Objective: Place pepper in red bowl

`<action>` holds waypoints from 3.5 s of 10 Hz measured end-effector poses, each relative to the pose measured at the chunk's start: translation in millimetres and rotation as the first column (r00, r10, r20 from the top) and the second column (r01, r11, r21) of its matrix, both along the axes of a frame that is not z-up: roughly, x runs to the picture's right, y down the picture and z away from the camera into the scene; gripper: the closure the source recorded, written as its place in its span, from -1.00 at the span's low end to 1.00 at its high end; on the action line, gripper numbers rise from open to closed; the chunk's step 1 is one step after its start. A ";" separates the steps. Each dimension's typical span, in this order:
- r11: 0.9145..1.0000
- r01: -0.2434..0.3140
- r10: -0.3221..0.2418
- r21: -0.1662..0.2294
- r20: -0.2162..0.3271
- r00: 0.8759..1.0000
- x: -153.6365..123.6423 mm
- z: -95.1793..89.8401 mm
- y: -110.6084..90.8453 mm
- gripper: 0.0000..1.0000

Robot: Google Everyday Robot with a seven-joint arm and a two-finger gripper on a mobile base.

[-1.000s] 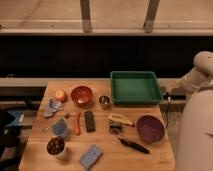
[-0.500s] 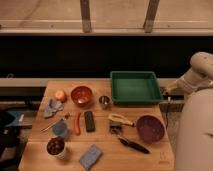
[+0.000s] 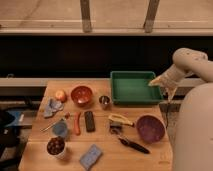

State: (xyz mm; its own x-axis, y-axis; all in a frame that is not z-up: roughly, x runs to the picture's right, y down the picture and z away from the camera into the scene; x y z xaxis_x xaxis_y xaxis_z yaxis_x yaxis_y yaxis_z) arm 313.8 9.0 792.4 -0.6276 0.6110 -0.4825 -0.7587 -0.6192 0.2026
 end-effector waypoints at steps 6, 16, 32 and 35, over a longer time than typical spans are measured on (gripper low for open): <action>0.980 0.183 -0.197 0.077 0.245 0.949 -148.4 -27.2 -23.1 -0.60; 0.903 0.407 -0.427 0.137 0.387 0.817 -262.5 -69.4 28.2 -0.60; 0.731 0.645 -0.614 0.223 0.629 0.478 -485.4 -25.9 120.0 -0.60; 0.707 0.659 -0.633 0.256 0.645 0.428 -495.0 -31.7 125.3 -0.60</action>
